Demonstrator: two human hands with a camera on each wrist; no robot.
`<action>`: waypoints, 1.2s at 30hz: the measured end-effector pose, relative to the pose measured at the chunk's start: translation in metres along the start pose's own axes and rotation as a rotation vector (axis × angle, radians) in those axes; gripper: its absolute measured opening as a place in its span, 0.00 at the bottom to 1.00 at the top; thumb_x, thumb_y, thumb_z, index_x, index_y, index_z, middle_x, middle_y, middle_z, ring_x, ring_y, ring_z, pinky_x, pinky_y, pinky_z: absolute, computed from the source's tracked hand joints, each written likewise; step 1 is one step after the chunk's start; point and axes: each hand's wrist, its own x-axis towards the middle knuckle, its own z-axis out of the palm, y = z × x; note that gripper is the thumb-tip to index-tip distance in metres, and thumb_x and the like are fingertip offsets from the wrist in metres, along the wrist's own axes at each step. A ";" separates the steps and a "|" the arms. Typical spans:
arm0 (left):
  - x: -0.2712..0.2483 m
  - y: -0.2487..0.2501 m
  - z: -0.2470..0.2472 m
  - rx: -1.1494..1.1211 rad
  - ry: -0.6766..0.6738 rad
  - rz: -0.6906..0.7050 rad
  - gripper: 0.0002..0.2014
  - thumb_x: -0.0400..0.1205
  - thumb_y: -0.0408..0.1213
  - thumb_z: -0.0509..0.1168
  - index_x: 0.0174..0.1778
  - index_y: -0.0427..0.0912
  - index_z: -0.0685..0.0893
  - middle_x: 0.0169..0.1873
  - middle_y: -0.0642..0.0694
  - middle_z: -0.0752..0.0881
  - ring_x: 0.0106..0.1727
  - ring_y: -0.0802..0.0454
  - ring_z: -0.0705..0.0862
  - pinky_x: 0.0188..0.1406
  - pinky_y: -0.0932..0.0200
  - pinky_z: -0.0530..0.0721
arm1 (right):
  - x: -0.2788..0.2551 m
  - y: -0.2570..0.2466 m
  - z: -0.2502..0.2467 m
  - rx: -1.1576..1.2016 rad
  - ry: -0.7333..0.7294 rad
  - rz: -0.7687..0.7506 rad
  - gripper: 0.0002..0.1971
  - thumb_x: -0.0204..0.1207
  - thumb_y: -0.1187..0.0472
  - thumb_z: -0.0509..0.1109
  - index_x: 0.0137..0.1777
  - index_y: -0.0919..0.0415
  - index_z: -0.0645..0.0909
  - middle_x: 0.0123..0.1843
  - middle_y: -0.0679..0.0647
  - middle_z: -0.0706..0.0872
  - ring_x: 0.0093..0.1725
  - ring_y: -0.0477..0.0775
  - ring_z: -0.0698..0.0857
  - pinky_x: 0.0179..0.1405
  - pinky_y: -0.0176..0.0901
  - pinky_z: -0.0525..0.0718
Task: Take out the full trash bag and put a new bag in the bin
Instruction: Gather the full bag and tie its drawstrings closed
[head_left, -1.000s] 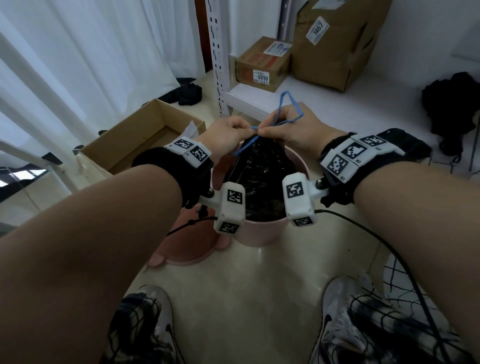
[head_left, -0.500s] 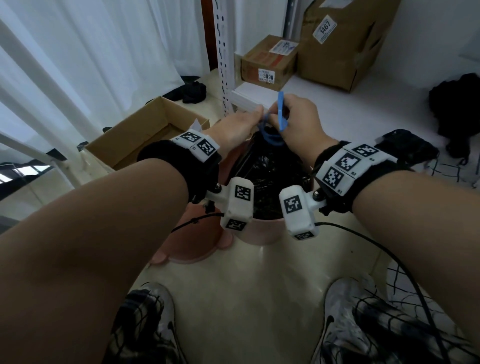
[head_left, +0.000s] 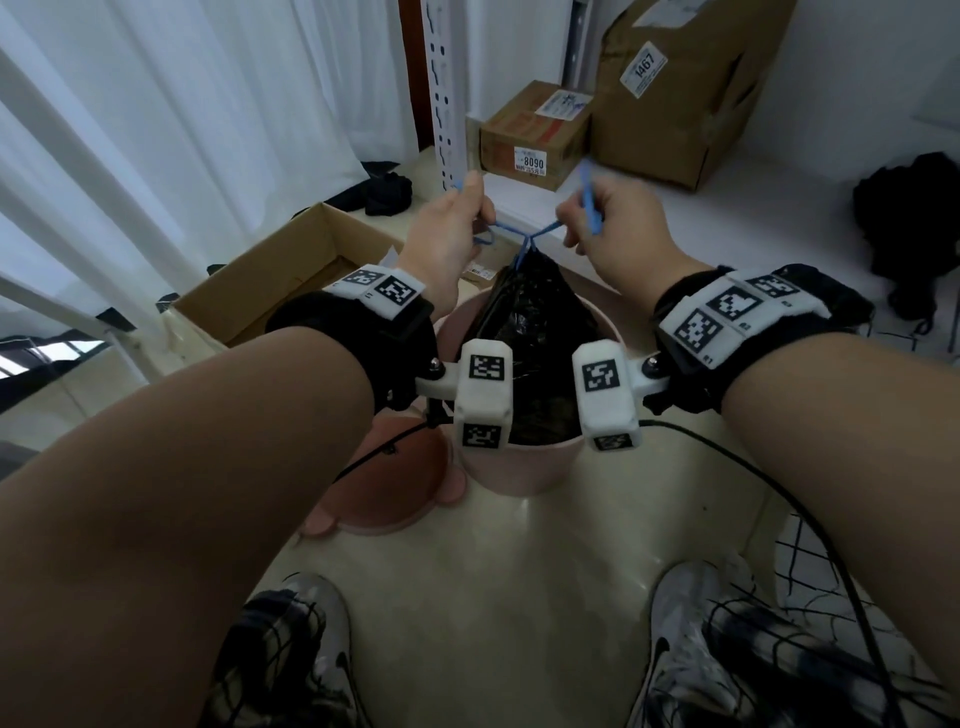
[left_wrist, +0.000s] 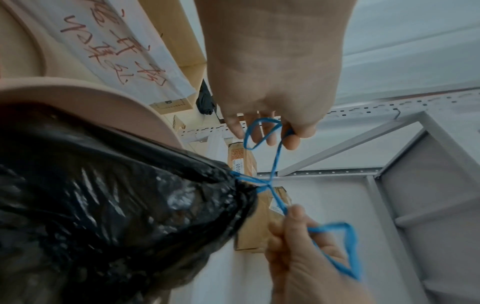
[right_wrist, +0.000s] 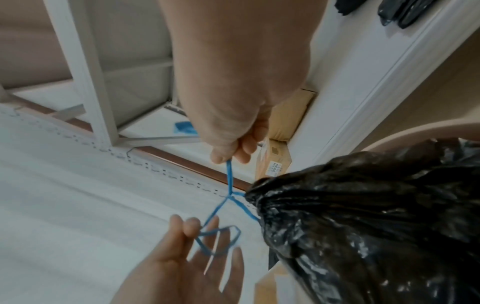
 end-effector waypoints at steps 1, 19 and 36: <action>0.002 -0.004 -0.002 0.103 -0.015 0.061 0.24 0.87 0.49 0.51 0.25 0.46 0.72 0.34 0.47 0.75 0.38 0.53 0.74 0.44 0.58 0.71 | 0.002 0.004 -0.002 -0.043 0.003 0.025 0.10 0.79 0.62 0.64 0.46 0.71 0.81 0.39 0.62 0.84 0.33 0.41 0.83 0.40 0.39 0.83; -0.001 -0.059 -0.014 0.895 -0.580 0.182 0.28 0.75 0.45 0.72 0.69 0.40 0.73 0.62 0.46 0.78 0.64 0.48 0.78 0.60 0.63 0.73 | -0.036 0.028 0.023 -0.136 -0.637 0.034 0.29 0.75 0.58 0.72 0.75 0.60 0.69 0.69 0.54 0.78 0.69 0.50 0.76 0.62 0.26 0.71; -0.023 -0.091 0.009 1.375 -0.736 0.010 0.23 0.85 0.46 0.59 0.74 0.40 0.71 0.70 0.39 0.77 0.71 0.40 0.75 0.74 0.52 0.69 | -0.067 0.045 0.035 -0.547 -0.918 0.163 0.21 0.83 0.53 0.60 0.76 0.55 0.71 0.73 0.57 0.77 0.73 0.58 0.74 0.72 0.43 0.67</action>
